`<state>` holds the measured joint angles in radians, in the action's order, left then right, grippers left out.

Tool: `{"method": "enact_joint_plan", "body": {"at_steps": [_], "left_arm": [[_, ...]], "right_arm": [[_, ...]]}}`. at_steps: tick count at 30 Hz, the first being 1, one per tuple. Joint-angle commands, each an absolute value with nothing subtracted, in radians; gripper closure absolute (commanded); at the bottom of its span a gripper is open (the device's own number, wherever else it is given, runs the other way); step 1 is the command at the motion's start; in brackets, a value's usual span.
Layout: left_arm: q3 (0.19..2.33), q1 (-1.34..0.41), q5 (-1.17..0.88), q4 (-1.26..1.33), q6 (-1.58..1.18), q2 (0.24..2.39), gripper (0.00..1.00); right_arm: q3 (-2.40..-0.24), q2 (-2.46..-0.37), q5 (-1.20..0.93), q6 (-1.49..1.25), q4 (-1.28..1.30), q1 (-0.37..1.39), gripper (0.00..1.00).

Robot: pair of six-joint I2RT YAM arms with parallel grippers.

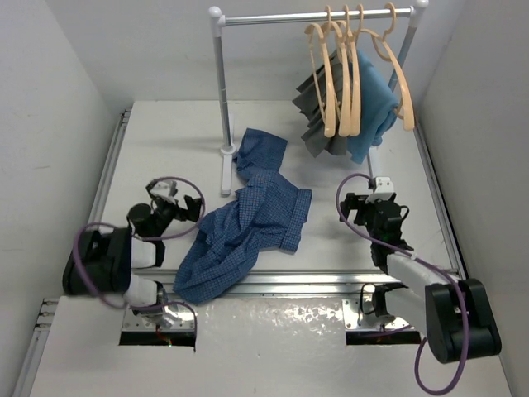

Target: Place the shirt on the hanger

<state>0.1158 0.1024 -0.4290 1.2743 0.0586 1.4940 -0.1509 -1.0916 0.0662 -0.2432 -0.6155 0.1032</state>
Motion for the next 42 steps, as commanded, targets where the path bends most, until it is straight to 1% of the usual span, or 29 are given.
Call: {"method": "enact_joint_plan", "body": {"at_steps": [1,2,3,4,5,6,7,9,10,11,13,14,15,17,18,20,21,22,24,27,30,32,33,34,35,36,38,39,42], "left_arm": [[0.281,0.215,-0.590,0.936,-0.011,1.191,0.01],[0.420,0.219,-0.588,0.825,0.056,1.127,0.01],[0.467,0.212,-0.604,0.733,0.207,1.077,0.02],[0.576,0.197,-0.645,0.510,0.350,1.069,0.05],[0.633,0.181,-0.655,0.365,0.351,1.069,0.08],[0.665,0.161,-0.657,0.238,0.462,1.081,0.10],[0.685,0.140,-0.667,0.051,0.509,1.086,0.11],[0.690,0.049,-0.687,-0.192,0.622,1.045,0.14],[0.698,0.017,-0.702,-0.249,0.639,1.020,0.14],[0.710,-0.073,-0.709,-0.305,0.665,0.997,0.15],[0.794,-0.156,-0.727,-0.475,0.695,0.971,0.16],[0.834,-0.240,-0.720,-0.517,0.687,0.977,0.17],[0.879,-0.291,-0.657,-0.553,0.678,0.985,0.17],[0.894,-0.436,-0.542,-0.551,0.673,0.991,0.17],[0.891,-0.472,-0.429,-0.545,0.675,1.009,0.16],[0.885,-0.491,-0.364,-0.534,0.655,1.072,0.14],[0.878,-0.491,-0.289,-0.532,0.640,1.095,0.12],[0.876,-0.489,-0.261,-0.534,0.626,1.121,0.09],[0.859,-0.486,-0.242,-0.541,0.598,1.172,0.02],[0.819,-0.486,-0.215,-0.494,0.549,1.207,0.00],[0.804,-0.476,-0.106,-0.459,0.558,1.256,0.00],[0.796,-0.462,-0.063,-0.422,0.561,1.269,0.01],[0.796,-0.450,-0.057,-0.416,0.568,1.270,0.07],[0.798,-0.443,-0.049,-0.410,0.572,1.272,0.12],[0.799,-0.440,-0.051,-0.408,0.575,1.273,0.23],[0.799,-0.422,-0.055,-0.405,0.581,1.273,0.57],[0.787,-0.394,-0.054,-0.368,0.587,1.273,0.85],[0.781,-0.349,-0.049,-0.345,0.600,1.273,1.00],[0.804,-0.195,-0.058,-0.230,0.624,1.296,1.00]], "right_arm": [[-0.169,-1.007,0.003,-0.236,-0.571,0.118,0.02],[-0.175,-0.993,0.003,-0.238,-0.551,0.118,0.02],[-0.178,-0.982,-0.020,-0.254,-0.525,0.120,0.03],[-0.181,-0.965,-0.079,-0.271,-0.505,0.124,0.05],[-0.181,-0.956,-0.080,-0.281,-0.486,0.130,0.06],[-0.189,-0.950,-0.109,-0.290,-0.465,0.136,0.07],[-0.193,-0.939,-0.141,-0.308,-0.441,0.155,0.07],[-0.204,-0.933,-0.159,-0.325,-0.381,0.178,0.11],[-0.212,-0.936,-0.167,-0.337,-0.361,0.205,0.13],[-0.228,-0.942,-0.179,-0.341,-0.336,0.221,0.16],[-0.251,-0.968,-0.201,-0.325,-0.316,0.287,0.20],[-0.276,-0.977,-0.199,-0.310,-0.304,0.308,0.23],[-0.284,-0.989,-0.180,-0.296,-0.301,0.346,0.31],[-0.296,-1.021,-0.178,-0.262,-0.302,0.365,0.42],[-0.298,-1.032,-0.196,-0.262,-0.307,0.365,0.52],[-0.314,-1.077,-0.299,-0.290,-0.304,0.365,0.55],[-0.322,-1.092,-0.339,-0.316,-0.305,0.367,0.55],[-0.328,-1.110,-0.410,-0.378,-0.331,0.365,0.46],[-0.331,-1.150,-0.445,-0.470,-0.363,0.370,0.32],[-0.328,-1.192,-0.433,-0.512,-0.408,0.396,0.23],[-0.334,-1.258,-0.388,-0.525,-0.448,0.429,0.22],[-0.347,-1.336,-0.403,-0.538,-0.481,0.465,0.25],[-0.366,-1.360,-0.400,-0.541,-0.503,0.478,0.29],[-0.373,-1.385,-0.400,-0.541,-0.517,0.500,0.49],[-0.379,-1.406,-0.403,-0.543,-0.534,0.506,0.61],[-0.391,-1.434,-0.413,-0.543,-0.557,0.511,0.75],[-0.393,-1.439,-0.422,-0.549,-0.574,0.521,1.00],[-0.379,-1.413,-0.416,-0.545,-0.615,0.531,1.00],[-0.364,-1.352,-0.381,-0.447,-0.691,0.627,1.00]]}}
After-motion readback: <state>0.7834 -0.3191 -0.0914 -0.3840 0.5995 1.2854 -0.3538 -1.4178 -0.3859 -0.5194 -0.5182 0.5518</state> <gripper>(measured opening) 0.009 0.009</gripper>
